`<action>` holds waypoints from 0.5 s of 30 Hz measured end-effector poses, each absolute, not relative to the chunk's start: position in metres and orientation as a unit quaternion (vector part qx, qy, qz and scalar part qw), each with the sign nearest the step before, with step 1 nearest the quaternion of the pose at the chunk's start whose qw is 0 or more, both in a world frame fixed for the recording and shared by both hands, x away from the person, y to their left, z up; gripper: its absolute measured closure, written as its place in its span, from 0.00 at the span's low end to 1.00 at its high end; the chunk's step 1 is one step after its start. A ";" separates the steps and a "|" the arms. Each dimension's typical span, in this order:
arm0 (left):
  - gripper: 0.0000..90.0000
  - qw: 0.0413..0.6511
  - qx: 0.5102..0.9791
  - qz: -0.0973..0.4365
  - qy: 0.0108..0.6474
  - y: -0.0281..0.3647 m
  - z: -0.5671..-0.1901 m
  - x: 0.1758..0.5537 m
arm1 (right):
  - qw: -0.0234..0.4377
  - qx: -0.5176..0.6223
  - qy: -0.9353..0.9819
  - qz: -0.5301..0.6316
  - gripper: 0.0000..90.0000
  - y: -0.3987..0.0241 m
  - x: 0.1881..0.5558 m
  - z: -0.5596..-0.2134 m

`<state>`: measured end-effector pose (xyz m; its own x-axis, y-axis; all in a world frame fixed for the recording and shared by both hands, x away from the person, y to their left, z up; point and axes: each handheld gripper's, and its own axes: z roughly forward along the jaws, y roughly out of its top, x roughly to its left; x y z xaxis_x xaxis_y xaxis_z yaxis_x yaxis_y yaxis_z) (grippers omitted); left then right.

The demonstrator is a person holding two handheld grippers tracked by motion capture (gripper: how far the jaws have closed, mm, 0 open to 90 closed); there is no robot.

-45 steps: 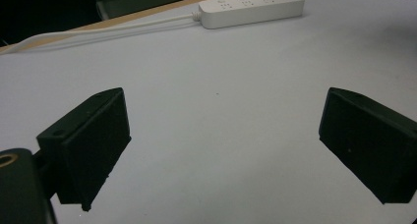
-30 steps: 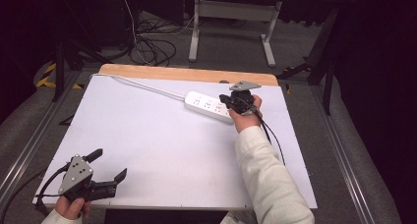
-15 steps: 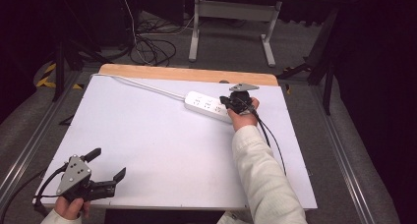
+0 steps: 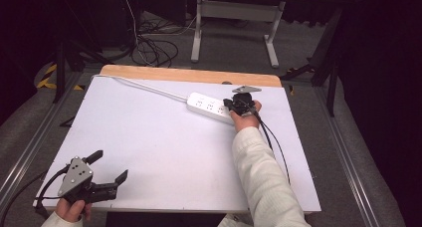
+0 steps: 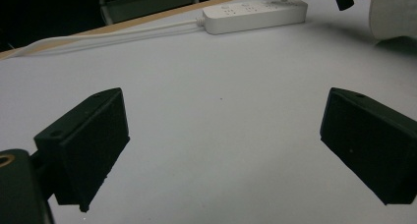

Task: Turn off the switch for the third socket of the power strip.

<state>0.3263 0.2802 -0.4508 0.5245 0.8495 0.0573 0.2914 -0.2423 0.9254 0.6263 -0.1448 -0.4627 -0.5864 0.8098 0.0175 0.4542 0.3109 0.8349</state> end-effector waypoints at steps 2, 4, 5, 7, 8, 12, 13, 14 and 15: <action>0.05 0.475 0.732 0.292 0.391 0.280 -0.451 0.327 | 0.207 0.403 0.783 0.426 1.00 -0.144 0.627 -0.464; 0.05 0.473 0.733 0.295 0.389 0.280 -0.451 0.327 | 0.207 0.401 0.784 0.426 1.00 -0.142 0.627 -0.466; 0.05 0.475 0.732 0.293 0.390 0.280 -0.451 0.327 | 0.207 0.400 0.785 0.426 1.00 -0.142 0.628 -0.467; 0.05 0.474 0.733 0.294 0.389 0.280 -0.451 0.327 | 0.207 0.399 0.787 0.424 1.00 -0.141 0.628 -0.468; 0.05 0.474 0.733 0.294 0.389 0.279 -0.451 0.327 | 0.209 0.397 0.786 0.424 1.00 -0.141 0.628 -0.469; 0.05 0.475 0.734 0.288 0.391 0.278 -0.452 0.329 | 0.219 0.395 0.788 0.419 1.00 -0.140 0.628 -0.469; 0.05 0.473 0.735 0.288 0.391 0.278 -0.452 0.329 | 0.222 0.392 0.789 0.418 0.99 -0.140 0.628 -0.470; 0.05 0.473 0.735 0.289 0.391 0.278 -0.452 0.329 | 0.223 0.391 0.789 0.417 1.00 -0.139 0.628 -0.470; 0.05 0.473 0.736 0.289 0.389 0.278 -0.452 0.329 | 0.225 0.391 0.788 0.418 1.00 -0.139 0.627 -0.471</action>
